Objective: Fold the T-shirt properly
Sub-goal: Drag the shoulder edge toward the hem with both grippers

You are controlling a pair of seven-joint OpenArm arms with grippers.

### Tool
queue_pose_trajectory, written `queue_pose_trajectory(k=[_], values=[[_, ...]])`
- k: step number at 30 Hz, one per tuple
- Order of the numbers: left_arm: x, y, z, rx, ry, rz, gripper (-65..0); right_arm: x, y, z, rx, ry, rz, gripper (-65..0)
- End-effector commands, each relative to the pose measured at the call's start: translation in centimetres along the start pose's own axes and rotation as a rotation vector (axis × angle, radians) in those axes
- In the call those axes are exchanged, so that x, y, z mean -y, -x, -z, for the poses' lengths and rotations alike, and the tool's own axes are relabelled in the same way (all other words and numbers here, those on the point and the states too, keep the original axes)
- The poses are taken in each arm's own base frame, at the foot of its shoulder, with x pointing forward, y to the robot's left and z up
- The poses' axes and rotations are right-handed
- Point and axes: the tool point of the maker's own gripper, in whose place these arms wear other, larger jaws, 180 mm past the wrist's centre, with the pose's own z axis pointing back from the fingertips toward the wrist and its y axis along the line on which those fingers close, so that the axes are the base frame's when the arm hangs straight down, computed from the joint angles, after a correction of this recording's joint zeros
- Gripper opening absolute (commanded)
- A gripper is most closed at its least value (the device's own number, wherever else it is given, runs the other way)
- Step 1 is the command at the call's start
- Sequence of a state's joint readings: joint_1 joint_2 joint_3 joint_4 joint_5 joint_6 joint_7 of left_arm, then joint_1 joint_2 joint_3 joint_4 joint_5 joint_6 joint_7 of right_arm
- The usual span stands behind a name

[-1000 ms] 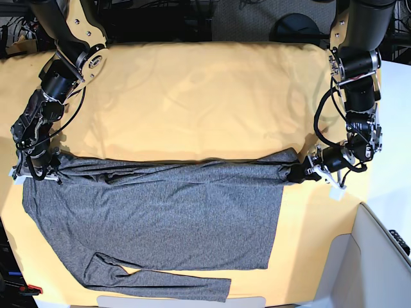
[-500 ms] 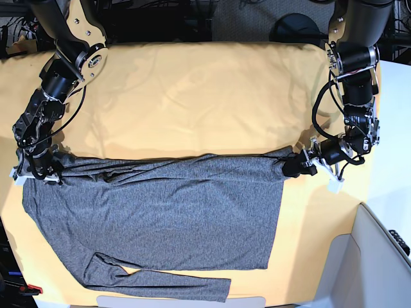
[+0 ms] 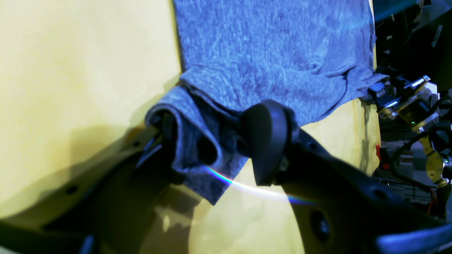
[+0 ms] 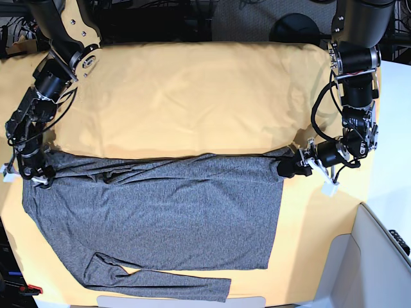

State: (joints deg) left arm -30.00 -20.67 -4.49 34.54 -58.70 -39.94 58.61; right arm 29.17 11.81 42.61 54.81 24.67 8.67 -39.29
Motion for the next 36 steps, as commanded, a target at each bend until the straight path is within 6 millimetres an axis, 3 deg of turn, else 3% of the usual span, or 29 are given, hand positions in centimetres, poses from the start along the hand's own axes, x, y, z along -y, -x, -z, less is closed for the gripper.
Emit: queue_pose_trajectory(k=[1,5,10,15,20,23,26,29,36], values=[[0.2,-0.9,-0.4,-0.005,-0.008,0.030,-38.3,-1.6,-3.9,-0.6,0.091,-0.056,0.018,-35.4],[0.1,-0.8,-0.4,-0.007,-0.009,0.028,-38.3,-2.4,-5.1,-1.0,0.119,-0.134,0.119,-35.4],[0.0,-0.6,-0.4,-0.009,-0.010,0.024,-38.3,-0.5,-3.5,-2.2,0.115,-0.182,0.239,-35.4],[0.0,-0.6,-0.4,-0.009,-0.010,0.024,-38.3,2.3,-2.9,-6.1,0.167,-0.142,0.340,-35.4],[-0.1,-0.5,-0.5,-0.011,-0.013,0.024,-38.3,4.0,-4.1,-9.9,0.287,-0.085,0.303,-35.4],[-0.1,-0.5,-0.5,-0.011,-0.013,0.024,-38.3,4.9,-3.5,-9.5,0.274,-0.065,0.324,-35.4],[0.0,-0.5,-0.4,-0.011,-0.011,0.024,-38.3,6.9,-1.9,-8.3,0.239,-0.017,0.379,-35.4],[0.0,-0.5,-0.4,-0.011,-0.011,0.024,-38.3,7.7,-0.2,-6.6,0.192,0.004,0.445,-35.4],[-0.4,0.3,-0.5,-0.021,-0.018,0.014,-38.3,6.3,0.6,-3.7,0.143,-0.005,0.521,-35.3]])
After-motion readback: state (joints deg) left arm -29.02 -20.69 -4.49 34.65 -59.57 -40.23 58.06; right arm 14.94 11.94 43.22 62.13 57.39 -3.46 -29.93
